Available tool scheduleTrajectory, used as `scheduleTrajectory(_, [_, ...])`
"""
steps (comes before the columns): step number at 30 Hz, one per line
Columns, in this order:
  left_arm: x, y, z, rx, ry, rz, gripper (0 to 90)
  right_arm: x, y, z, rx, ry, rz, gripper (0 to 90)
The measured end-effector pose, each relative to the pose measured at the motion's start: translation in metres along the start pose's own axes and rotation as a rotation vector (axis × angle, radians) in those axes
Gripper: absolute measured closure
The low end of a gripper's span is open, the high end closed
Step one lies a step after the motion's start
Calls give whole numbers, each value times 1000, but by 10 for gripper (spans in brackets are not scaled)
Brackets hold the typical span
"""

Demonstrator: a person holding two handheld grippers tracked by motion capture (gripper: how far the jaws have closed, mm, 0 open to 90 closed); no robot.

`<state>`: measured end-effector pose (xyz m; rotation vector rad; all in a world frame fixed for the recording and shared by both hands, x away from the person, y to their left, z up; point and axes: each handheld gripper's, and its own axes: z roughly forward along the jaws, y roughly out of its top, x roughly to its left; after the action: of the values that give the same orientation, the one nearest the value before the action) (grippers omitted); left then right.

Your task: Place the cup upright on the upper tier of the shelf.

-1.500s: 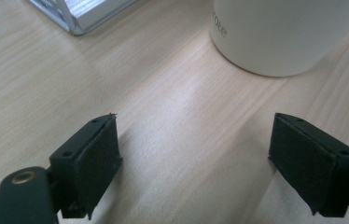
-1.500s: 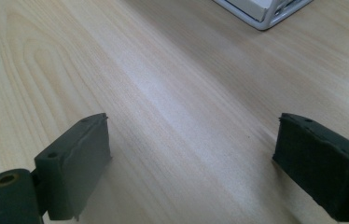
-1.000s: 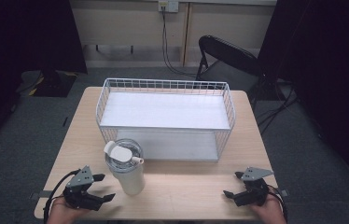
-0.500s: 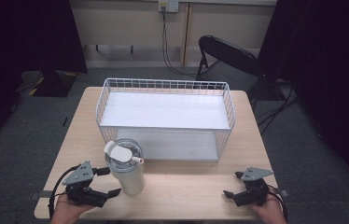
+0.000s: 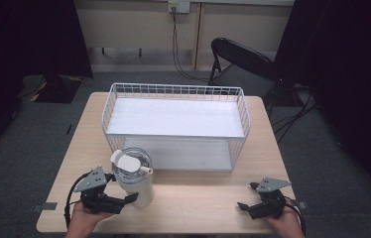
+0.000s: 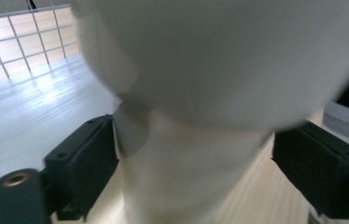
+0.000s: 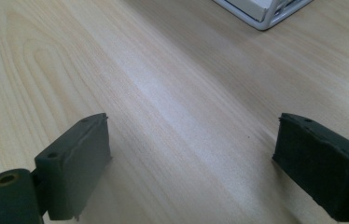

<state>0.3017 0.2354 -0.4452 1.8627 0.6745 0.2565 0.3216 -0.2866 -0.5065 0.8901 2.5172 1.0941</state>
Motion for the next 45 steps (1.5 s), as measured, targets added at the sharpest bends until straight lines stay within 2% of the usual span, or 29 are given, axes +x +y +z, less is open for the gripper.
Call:
scheduleTrajectory(1, [-1, 1, 7, -14, 14, 4, 93, 0, 0, 0, 0, 0, 0, 98])
scheduleTrajectory(2, [-1, 1, 7, -14, 14, 4, 84, 0, 0, 0, 0, 0, 0, 98])
scheduleTrajectory(3, [-2, 1, 14, -16, 28, 25, 75, 0, 0, 0, 0, 0, 0, 98])
scheduleTrajectory(5, [-2, 1, 18, -27, 30, 35, 73, 0, 0, 0, 0, 0, 0, 98])
scheduleTrajectory(6, [-2, 0, 21, -64, 28, 21, 68, 0, 0, 0, 0, -1, 1, 98])
scheduleTrajectory(9, [-2, -2, 24, -108, 28, 27, 59, 0, 0, 0, 0, -1, 1, 98])
scheduleTrajectory(14, [-5, -3, 24, -146, 52, 51, 79, 0, 0, 0, 0, -2, 1, 98])
scheduleTrajectory(17, [-7, -4, 24, -160, 62, 50, 83, 0, 0, 0, 0, -2, 1, 98])
scheduleTrajectory(18, [-7, -3, 23, -151, 65, 48, 84, 0, 0, 0, 0, -2, 1, 98])
scheduleTrajectory(22, [-7, 0, 22, -158, 47, 8, 86, 0, 0, 0, 0, -1, 1, 98])
scheduleTrajectory(25, [-10, 8, 20, -168, 41, 9, 88, 0, 0, 0, 0, -1, 1, 98])
scheduleTrajectory(27, [-15, 20, 18, -165, 37, 33, 88, 0, 0, 0, 0, -1, 1, 98])
scheduleTrajectory(28, [-15, 20, 18, -165, 37, 33, 88, 0, 0, 0, 0, -1, 1, 98])
scheduleTrajectory(34, [-20, 40, 20, -193, 11, 17, 90, 0, 0, 0, 0, -2, 1, 98])
scheduleTrajectory(39, [-22, 48, 23, -219, 16, 3, 90, 0, 0, 0, 0, -1, 1, 98])
scheduleTrajectory(45, [-22, 63, 23, -222, 13, -10, 91, 0, 0, 0, 0, -1, 1, 98])
